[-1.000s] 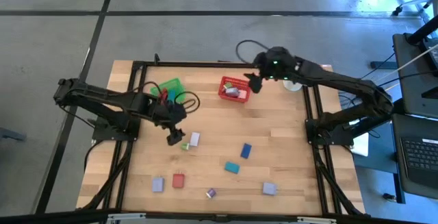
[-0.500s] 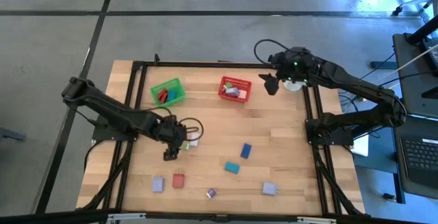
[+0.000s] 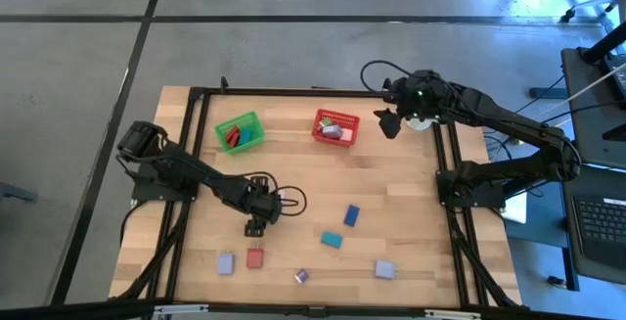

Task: Pick & Place Office items
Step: Put the green charger adapter into the red bin

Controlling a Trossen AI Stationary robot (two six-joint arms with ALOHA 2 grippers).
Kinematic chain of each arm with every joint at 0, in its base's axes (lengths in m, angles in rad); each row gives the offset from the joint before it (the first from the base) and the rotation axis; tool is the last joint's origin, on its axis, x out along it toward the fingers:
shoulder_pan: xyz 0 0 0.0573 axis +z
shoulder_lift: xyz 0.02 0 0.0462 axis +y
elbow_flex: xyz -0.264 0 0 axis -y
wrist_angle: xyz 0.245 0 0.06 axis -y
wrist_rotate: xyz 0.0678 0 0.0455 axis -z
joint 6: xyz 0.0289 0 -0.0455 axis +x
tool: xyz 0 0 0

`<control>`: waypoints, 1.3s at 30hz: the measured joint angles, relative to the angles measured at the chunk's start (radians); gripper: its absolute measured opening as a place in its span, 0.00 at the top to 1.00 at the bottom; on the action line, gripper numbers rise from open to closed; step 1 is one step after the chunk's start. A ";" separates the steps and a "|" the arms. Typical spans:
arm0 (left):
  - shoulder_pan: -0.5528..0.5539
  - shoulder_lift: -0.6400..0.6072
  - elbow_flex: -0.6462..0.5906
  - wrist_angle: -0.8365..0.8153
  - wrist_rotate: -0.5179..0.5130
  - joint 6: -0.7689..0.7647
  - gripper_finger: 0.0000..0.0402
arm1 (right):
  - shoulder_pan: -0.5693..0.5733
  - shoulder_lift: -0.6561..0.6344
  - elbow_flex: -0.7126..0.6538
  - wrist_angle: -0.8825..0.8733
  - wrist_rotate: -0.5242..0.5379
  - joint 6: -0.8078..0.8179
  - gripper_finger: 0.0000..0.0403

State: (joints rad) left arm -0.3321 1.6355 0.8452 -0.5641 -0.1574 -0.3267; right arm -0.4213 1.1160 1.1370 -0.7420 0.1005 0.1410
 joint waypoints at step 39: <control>0.158 -0.069 0.163 0.057 -0.377 0.271 0.67 | 0.044 0.000 0.000 -0.002 0.187 0.083 0.36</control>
State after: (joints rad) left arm -0.1737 1.5661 1.0080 -0.5066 -0.5342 -0.0552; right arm -0.3775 1.1164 1.1370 -0.7437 0.2871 0.2241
